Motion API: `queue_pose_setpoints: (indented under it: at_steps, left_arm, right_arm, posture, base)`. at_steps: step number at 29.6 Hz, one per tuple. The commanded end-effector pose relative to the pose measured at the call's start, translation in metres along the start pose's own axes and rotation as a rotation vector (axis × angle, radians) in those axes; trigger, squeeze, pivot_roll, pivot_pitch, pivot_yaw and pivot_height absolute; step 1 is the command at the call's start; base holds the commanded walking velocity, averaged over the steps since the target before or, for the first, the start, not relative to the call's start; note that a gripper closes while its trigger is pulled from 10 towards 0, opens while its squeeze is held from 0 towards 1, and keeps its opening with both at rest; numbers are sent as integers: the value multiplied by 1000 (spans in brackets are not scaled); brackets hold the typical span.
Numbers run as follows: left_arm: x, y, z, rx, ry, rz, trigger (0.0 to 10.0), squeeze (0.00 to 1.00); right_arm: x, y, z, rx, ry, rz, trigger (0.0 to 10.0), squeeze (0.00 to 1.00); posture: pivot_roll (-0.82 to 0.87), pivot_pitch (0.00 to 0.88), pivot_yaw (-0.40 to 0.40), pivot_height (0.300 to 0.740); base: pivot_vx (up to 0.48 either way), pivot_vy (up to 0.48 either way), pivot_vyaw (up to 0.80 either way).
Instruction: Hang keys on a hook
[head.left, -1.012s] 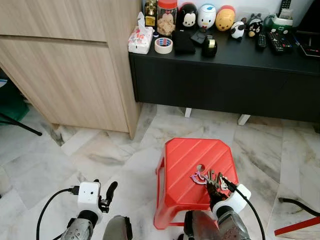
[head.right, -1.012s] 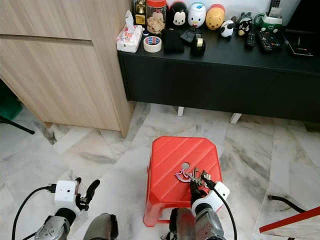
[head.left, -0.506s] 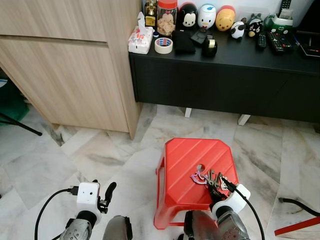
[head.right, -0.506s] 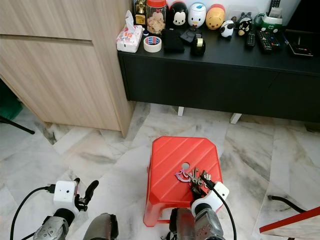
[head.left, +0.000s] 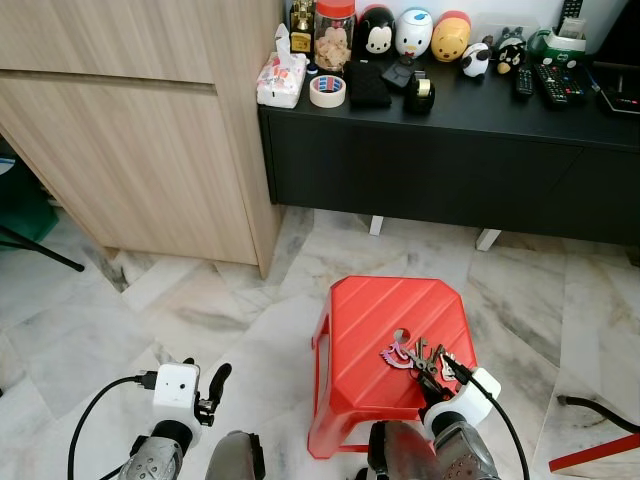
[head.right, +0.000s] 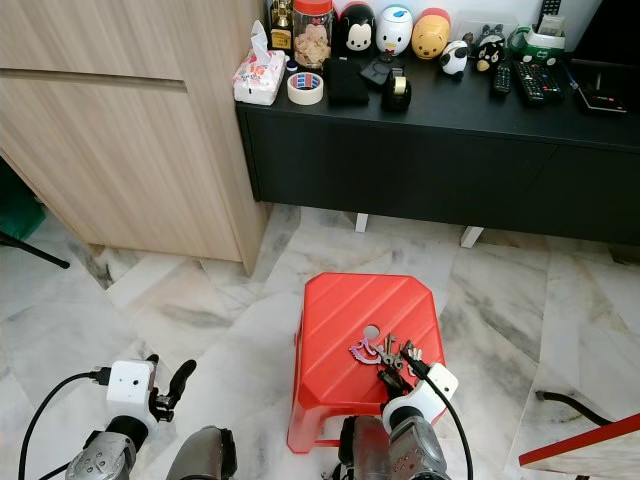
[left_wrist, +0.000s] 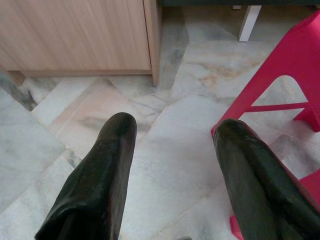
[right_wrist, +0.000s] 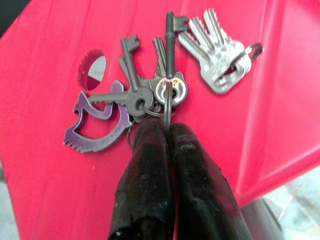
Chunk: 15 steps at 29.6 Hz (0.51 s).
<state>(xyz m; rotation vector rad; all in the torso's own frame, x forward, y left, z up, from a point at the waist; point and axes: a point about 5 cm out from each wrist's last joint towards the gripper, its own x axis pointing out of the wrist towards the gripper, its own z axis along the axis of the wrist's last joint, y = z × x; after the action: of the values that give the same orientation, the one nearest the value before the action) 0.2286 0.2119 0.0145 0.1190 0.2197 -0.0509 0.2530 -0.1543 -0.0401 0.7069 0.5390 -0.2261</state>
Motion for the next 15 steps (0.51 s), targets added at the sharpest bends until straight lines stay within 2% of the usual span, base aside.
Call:
queue_pose_setpoints:
  at_steps: [1,6,7,8,9,12,15]
  left_arm:
    - [-3,0,-9,-2,39,3,10000,0]
    - [0,-1,-13,-2,54,12,10000,0]
    - [2,-2,-14,-3,61,14,10000,0]
    - [3,-2,-15,-4,64,14,10000,0]
    - [4,-3,-15,-5,68,16,10000,0]
    - [7,-2,-18,-10,80,35,10000,0]
    - [8,1,-19,-11,88,51,10000,0]
  right_arm:
    - [-1,-4,0,-31,-8,-22,0,0]
    - [0,4,11,-94,-95,20,0,0]
    - [0,8,14,-105,-121,52,6510,0]
    - [0,9,15,-108,-130,64,6510,0]
    - [0,12,16,-127,-149,94,10000,0]
    - [-2,22,20,-205,-204,158,10000,0]
    - [-4,24,22,-246,-236,171,10000,0]
  posture:
    - [125,151,-45,635]
    - [107,123,-49,635]
    - [101,111,-52,635]
    - [101,111,-52,635]
    - [100,100,-52,635]
    - [94,79,-56,635]
    - [91,68,-59,635]
  base:
    - [0,0,0]
    - [0,0,0]
    - [0,0,0]
    - [0,0,0]
    - [0,0,0]
    - [0,0,0]
    - [0,0,0]
